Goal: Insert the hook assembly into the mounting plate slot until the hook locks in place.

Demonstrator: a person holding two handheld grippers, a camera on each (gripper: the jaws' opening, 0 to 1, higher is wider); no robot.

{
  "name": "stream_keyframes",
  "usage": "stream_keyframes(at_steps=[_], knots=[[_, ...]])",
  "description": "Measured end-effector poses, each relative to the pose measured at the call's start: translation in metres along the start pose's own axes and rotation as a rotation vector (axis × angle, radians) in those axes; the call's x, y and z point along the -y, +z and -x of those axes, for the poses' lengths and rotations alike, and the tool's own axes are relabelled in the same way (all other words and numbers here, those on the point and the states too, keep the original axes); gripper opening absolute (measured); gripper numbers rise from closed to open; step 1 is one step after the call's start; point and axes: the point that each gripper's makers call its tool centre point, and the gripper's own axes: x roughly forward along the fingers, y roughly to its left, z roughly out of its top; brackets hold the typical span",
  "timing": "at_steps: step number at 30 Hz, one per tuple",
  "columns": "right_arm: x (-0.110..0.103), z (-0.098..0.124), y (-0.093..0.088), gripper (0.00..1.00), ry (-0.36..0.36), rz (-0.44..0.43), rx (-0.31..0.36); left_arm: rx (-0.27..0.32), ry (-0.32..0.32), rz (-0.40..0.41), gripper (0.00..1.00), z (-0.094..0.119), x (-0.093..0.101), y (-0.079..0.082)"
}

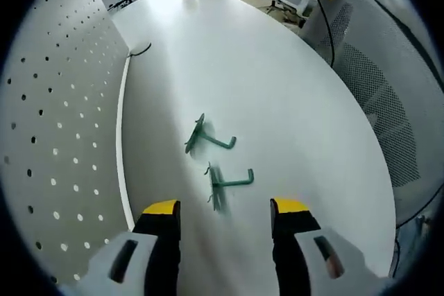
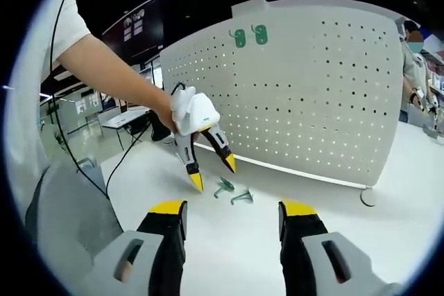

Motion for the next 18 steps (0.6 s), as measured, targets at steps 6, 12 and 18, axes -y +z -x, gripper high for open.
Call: stream_keyframes(at_steps=[6,12,18], knots=[[0.0014,0.0003,-0.0003,0.51,-0.003,-0.004,0.001,-0.013,-0.031,0.003,0.54,-0.0042,0.0002,0.0004],[0.0025,0.0007,0.0001,0.51,-0.006,-0.01,0.003,-0.01,-0.063,0.014,0.54,-0.0068,0.0001,0.0016],[0.0034,0.0014,0.0,0.51,-0.008,-0.015,0.005,-0.009,-0.08,0.012,0.54,-0.0073,0.0012,0.0014]])
